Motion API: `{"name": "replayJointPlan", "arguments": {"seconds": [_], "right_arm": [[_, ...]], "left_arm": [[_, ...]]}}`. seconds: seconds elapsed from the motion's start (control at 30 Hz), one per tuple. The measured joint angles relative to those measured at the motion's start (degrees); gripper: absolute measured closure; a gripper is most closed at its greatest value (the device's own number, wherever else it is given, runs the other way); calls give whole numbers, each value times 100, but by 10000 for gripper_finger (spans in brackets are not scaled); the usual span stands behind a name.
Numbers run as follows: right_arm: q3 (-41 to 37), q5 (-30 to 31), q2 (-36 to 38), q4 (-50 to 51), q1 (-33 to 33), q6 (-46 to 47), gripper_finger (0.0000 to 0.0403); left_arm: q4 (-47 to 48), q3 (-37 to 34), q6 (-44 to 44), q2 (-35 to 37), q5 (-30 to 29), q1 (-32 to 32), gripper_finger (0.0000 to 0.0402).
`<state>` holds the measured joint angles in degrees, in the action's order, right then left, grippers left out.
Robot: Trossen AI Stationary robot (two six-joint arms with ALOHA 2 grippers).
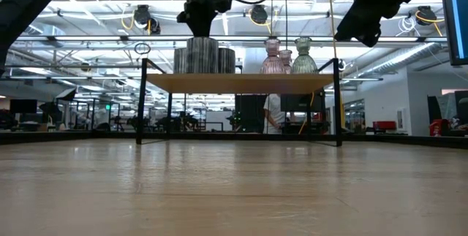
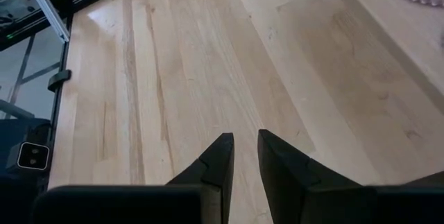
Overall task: Pick & Place candle stick holders
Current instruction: Put the scented candle on the shelf, then return to Home Position
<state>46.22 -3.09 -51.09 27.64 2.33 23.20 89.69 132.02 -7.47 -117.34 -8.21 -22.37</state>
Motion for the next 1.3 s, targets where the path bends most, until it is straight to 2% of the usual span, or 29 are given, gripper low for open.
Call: {"name": "replayJointPlan", "arguments": {"seconds": [0.23,0.57,1.1,1.2,1.3], "right_arm": [[0,0,0,2,0,15,344],[0,0,0,2,0,15,344],[0,0,-2,0,0,15,344],[0,0,-2,0,0,16,344],[0,1,-2,0,0,15,344]], "left_arm": [[6,1,9,-13,4,-15,369],[17,-3,-31,-23,9,-15,322],[41,-27,149,156,-59,15,315],[39,-27,262,167,-81,15,299],[6,-27,262,164,-219,15,265]]}}
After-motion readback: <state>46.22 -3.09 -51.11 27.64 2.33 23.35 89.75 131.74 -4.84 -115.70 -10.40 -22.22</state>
